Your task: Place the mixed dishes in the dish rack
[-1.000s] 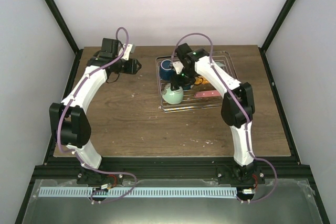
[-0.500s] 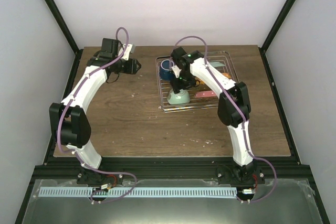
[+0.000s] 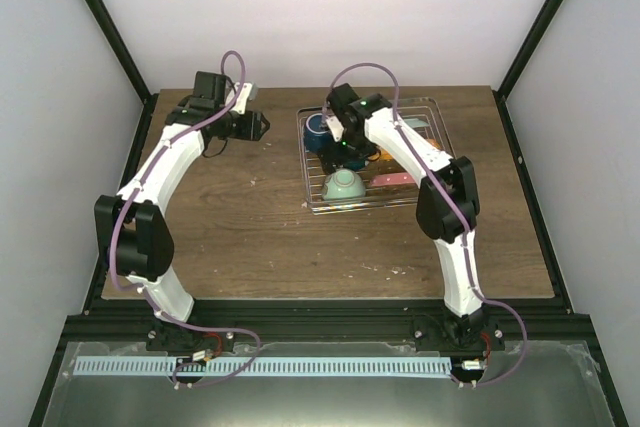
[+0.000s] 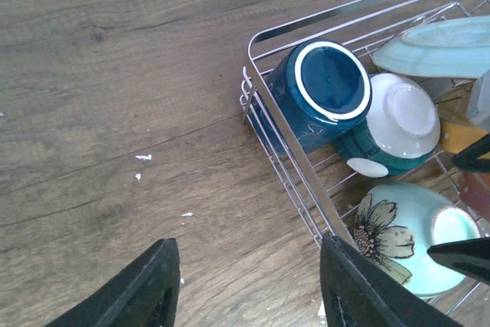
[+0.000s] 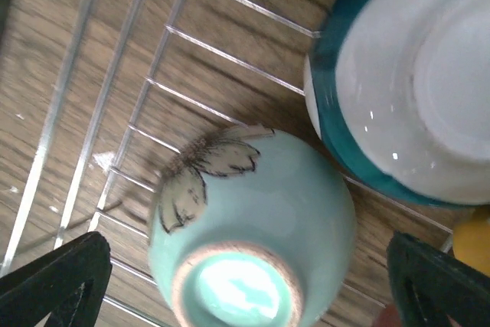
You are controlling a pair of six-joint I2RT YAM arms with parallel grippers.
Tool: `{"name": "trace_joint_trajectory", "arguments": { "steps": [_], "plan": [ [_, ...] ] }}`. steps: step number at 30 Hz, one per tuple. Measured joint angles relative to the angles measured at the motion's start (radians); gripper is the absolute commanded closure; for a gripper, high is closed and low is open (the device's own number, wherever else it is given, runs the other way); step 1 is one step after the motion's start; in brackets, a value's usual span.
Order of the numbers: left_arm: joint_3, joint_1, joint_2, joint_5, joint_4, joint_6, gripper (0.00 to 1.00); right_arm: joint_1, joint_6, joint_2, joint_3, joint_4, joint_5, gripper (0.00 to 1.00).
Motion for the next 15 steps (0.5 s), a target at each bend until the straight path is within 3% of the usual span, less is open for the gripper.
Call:
{"name": "trace_joint_trajectory", "arguments": {
  "steps": [10,15],
  "plan": [
    [0.024,0.003,-0.001,-0.068,0.0,-0.016,0.36,-0.017,-0.008,-0.197,-0.016,0.199,-0.043,0.0],
    [0.024,0.052,-0.009,-0.031,0.023,-0.068,0.33,-0.127,0.012,-0.352,-0.139,0.349,-0.038,0.0]
  ]
}}
